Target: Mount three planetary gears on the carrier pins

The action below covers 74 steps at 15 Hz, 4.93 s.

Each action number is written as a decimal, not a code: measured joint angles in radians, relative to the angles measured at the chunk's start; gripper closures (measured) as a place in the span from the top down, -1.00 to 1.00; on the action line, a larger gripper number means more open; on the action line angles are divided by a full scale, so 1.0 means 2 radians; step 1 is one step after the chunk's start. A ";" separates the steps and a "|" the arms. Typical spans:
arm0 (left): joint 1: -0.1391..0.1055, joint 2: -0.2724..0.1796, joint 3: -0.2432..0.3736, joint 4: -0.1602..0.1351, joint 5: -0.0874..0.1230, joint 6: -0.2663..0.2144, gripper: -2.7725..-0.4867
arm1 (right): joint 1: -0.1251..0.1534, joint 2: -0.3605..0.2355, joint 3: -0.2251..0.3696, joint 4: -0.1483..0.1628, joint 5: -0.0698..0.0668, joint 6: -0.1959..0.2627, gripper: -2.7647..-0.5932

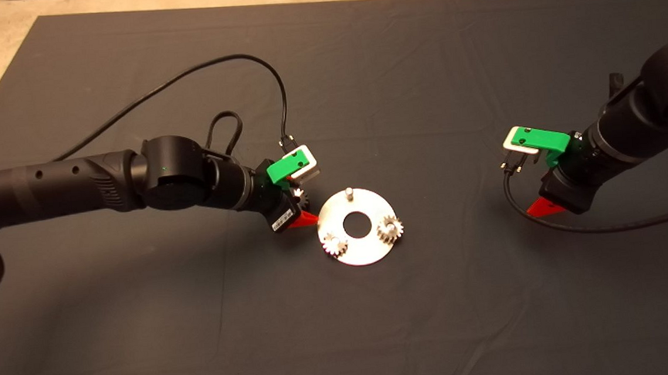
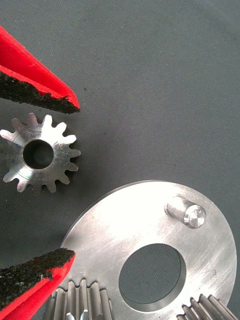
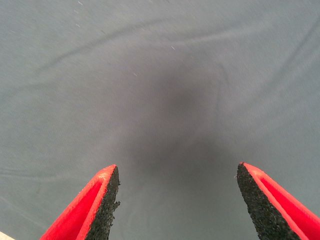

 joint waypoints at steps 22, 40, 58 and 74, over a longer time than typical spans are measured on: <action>0.008 -0.011 -0.008 0.000 -0.023 0.020 0.24 | 0.000 0.002 0.000 0.000 0.000 0.000 0.06; 0.022 -0.036 -0.012 0.000 -0.058 0.026 0.24 | 0.000 0.009 -0.005 0.001 0.000 0.000 0.06; 0.033 -0.036 -0.012 0.000 -0.078 0.026 0.01 | 0.010 0.016 -0.013 0.001 0.000 0.000 0.06; 0.036 -0.034 -0.013 0.000 -0.082 0.033 -0.36 | 0.010 0.021 -0.014 0.001 0.000 0.000 0.06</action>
